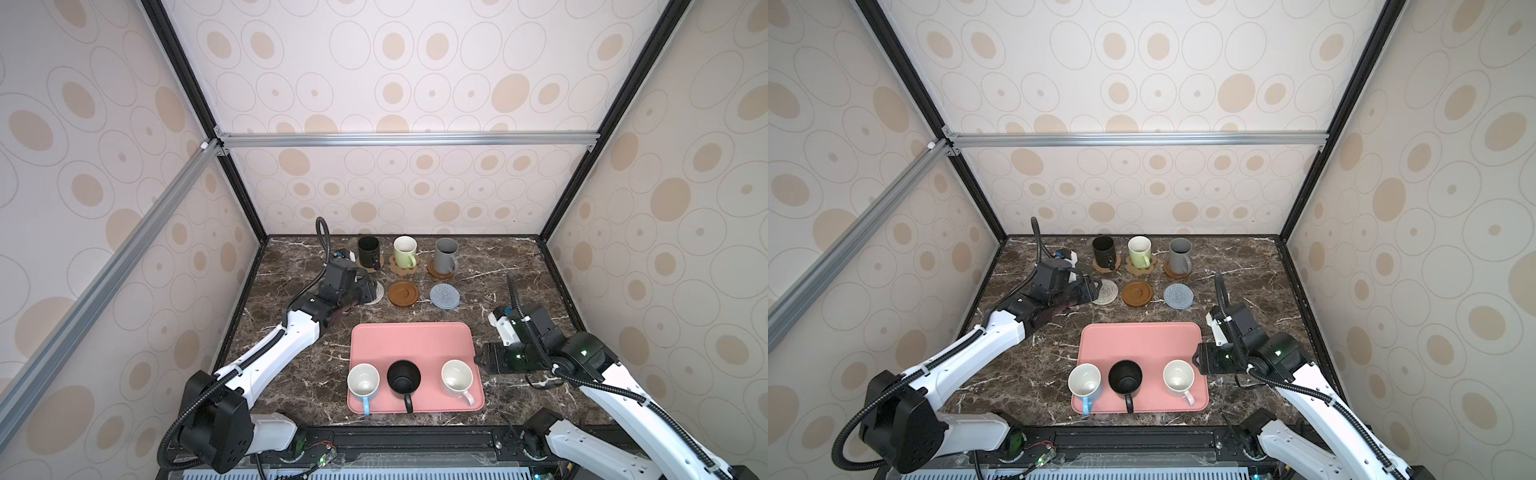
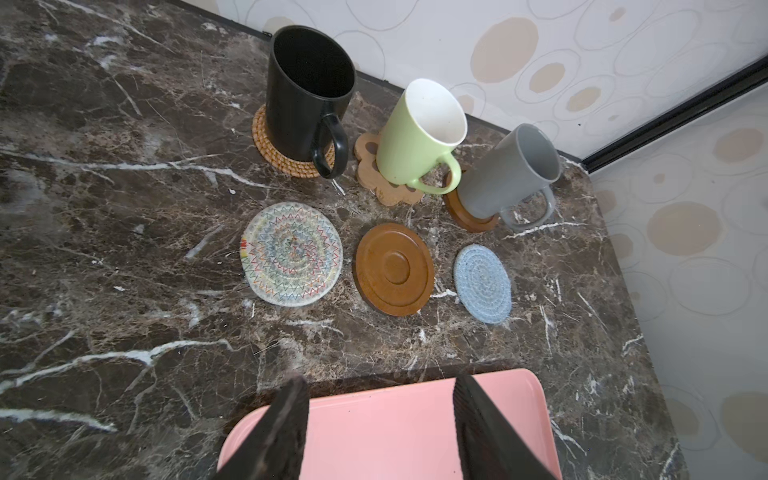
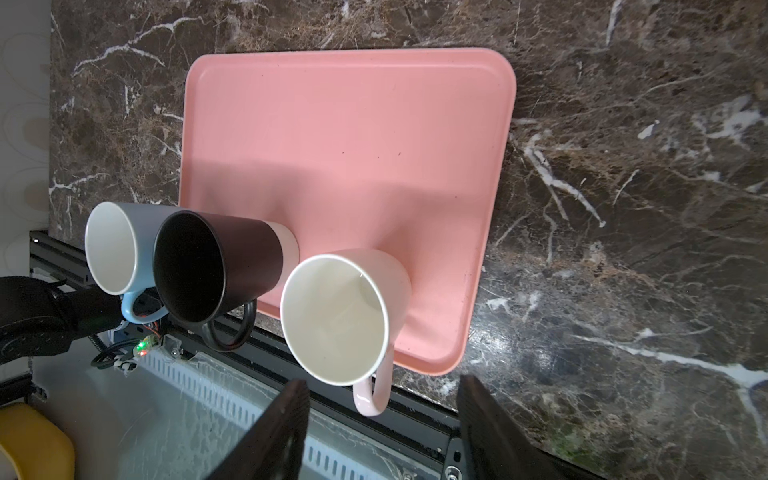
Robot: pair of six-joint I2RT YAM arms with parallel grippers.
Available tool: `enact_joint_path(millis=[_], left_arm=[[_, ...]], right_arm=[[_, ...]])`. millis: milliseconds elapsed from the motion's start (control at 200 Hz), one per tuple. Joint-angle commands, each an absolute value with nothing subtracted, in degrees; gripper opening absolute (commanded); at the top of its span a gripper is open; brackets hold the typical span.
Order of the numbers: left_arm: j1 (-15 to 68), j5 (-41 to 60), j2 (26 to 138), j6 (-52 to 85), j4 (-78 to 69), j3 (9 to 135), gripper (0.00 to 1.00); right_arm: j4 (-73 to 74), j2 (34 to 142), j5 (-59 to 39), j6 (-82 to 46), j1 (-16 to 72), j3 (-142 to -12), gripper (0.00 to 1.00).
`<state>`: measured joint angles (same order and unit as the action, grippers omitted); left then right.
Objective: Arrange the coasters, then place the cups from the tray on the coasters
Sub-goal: 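Open the left gripper and draw it back while the right gripper moves toward the tray, then lower the right gripper into the pink-handled white mug on the tray and close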
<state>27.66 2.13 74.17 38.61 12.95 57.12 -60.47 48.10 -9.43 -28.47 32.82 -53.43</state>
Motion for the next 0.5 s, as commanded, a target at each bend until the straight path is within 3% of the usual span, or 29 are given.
enact_joint_path(millis=[0, 295, 495], left_arm=[[27.80, 3.64, 71.77, 38.13, 10.38, 55.15, 0.57], [27.85, 5.23, 67.33, 39.21, 9.35, 50.69, 0.60], [27.78, 5.83, 67.27, 38.94, 9.50, 49.91, 0.60]], right_arm=[[-62.66, 47.82, -9.75, -30.27, 35.47, -53.51, 0.62], [-64.25, 48.20, -2.82, -38.14, 47.85, -52.47, 0.63], [-64.78, 48.16, -1.85, -40.96, 50.30, -51.46, 0.64]])
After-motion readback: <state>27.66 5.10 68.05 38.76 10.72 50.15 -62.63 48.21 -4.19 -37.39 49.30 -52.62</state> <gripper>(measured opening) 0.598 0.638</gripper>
